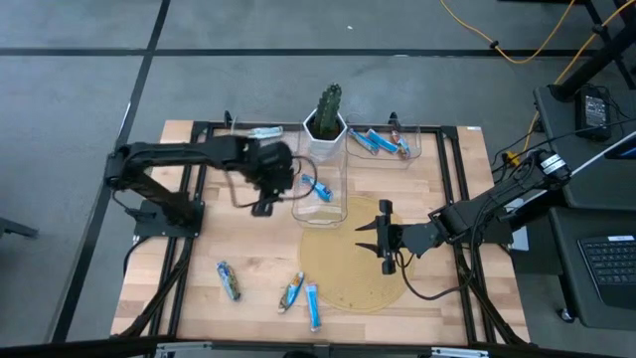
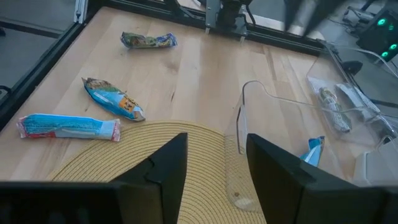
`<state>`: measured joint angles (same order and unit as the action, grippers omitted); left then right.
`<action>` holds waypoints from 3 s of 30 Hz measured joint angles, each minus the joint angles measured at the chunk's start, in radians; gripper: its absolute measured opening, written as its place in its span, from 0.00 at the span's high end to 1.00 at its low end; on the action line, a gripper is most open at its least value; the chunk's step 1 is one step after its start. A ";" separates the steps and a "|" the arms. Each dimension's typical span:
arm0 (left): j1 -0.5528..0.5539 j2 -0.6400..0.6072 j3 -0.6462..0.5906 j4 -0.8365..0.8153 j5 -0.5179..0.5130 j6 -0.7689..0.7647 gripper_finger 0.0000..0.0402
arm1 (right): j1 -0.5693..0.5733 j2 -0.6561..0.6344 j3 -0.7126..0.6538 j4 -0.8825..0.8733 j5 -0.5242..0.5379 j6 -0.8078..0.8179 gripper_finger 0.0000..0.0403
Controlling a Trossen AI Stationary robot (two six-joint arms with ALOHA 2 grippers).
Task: Pick and place Granola Bars by type
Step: Put the blue green granola bar into the middle transparent bin
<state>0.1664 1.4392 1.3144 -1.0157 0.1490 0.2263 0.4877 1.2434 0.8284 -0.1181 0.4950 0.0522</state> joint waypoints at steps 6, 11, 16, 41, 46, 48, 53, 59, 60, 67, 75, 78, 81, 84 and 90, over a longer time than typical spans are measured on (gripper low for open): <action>-0.148 -0.118 0.000 -0.021 -0.001 -0.074 0.73 | 0.000 0.000 0.000 0.000 0.000 0.023 0.58; -0.257 -0.204 0.000 -0.085 -0.002 -0.167 0.73 | 0.000 0.000 0.000 0.000 0.000 0.022 0.58; -0.366 -0.257 0.000 -0.144 -0.044 -0.282 0.74 | 0.000 0.000 0.000 -0.001 0.001 0.021 0.58; -0.795 -0.257 -0.471 0.197 -0.099 -0.759 0.73 | 0.000 0.000 0.000 -0.006 0.001 0.024 0.58; -0.819 -0.247 -0.493 0.247 -0.105 -0.835 0.65 | 0.000 0.000 0.000 -0.006 0.002 0.026 0.58; -0.831 -0.232 -0.493 0.267 -0.107 -0.837 0.60 | 0.000 0.000 0.000 -0.006 0.002 0.026 0.58; -0.871 -0.145 -0.493 0.333 -0.112 -0.831 0.50 | 0.000 0.000 0.000 -0.006 0.002 0.046 0.58; -0.934 -0.020 -0.482 0.345 -0.033 -0.801 0.42 | 0.000 0.000 0.000 -0.006 0.003 0.049 0.58; -0.943 -0.009 -0.477 0.343 -0.033 -0.802 0.41 | 0.000 0.000 0.000 -0.006 0.006 0.049 0.58; -0.971 0.058 -0.441 0.349 -0.106 -0.727 0.42 | 0.000 0.000 0.000 -0.006 0.012 0.043 0.58; -0.969 0.095 -0.439 0.354 -0.072 -0.729 0.43 | 0.000 0.000 0.000 -0.006 0.012 0.017 0.58; -0.964 0.096 -0.438 0.374 -0.074 -0.719 0.43 | 0.000 0.000 0.000 -0.006 0.012 0.017 0.58; -0.958 0.096 -0.438 0.386 -0.092 -0.716 0.44 | 0.000 0.000 0.000 -0.006 0.011 0.017 0.58; -0.956 0.096 -0.438 0.394 -0.096 -0.710 0.47 | 0.000 0.000 0.000 -0.006 0.011 0.019 0.58; -0.956 0.096 -0.438 0.395 -0.096 -0.708 0.56 | 0.000 0.000 0.000 -0.006 0.011 0.019 0.58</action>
<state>-0.7895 1.5356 0.8761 -0.6204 0.0529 -0.4818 0.4873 1.2434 0.8284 -0.1243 0.5060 0.0711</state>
